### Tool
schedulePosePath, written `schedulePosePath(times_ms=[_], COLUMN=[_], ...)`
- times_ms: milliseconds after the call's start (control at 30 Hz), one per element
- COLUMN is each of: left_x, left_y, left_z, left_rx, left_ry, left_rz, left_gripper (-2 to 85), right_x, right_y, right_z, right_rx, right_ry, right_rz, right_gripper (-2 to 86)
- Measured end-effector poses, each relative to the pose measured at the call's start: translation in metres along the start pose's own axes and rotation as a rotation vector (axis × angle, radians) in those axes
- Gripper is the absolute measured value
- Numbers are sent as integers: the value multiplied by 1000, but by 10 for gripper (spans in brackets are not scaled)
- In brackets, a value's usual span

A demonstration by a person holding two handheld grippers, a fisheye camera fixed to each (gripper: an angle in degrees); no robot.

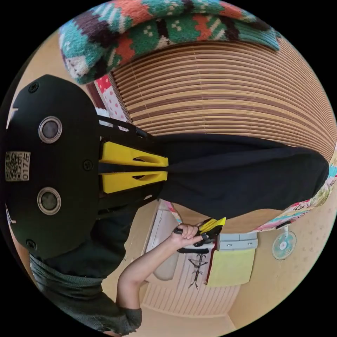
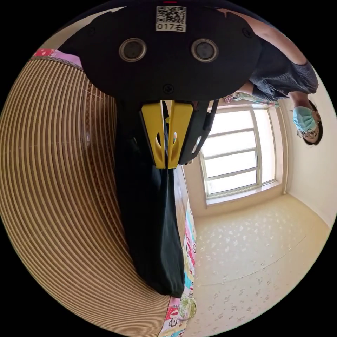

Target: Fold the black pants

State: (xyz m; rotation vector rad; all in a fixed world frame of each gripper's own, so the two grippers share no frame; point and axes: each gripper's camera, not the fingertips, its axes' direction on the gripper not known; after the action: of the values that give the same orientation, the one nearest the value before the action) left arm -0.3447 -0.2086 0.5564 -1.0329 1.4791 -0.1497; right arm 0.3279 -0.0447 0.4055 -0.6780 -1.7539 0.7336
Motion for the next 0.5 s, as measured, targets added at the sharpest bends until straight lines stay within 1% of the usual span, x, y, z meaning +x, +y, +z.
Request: schedulePosePath(times_ms=[67,200,267,367,433,500], left_x=[-9,-12,-6,13,26,38], left_y=[9,15,12,6,4,5], left_z=[-4,-3,0,6,9,16], left_rx=[45,107,100,67,38,-4], left_ry=[25,-63,-114,-199,-240,-259], left_rz=[-46,-167,-192,-169,-150,-116], left_gripper=[0,11,23,42,47,51], right_x=[12,34,39,40,34,27], right_y=[1,-2,6,31,51,70], right_z=[7,25,42,62,67,62], right_rx=[-23,-55,-148,-243,-265,-243], right_ry=[134,194,272,275,294,289], right_rz=[31,84,49,31,26,13], right_gripper=[14,17,21,23,23,21])
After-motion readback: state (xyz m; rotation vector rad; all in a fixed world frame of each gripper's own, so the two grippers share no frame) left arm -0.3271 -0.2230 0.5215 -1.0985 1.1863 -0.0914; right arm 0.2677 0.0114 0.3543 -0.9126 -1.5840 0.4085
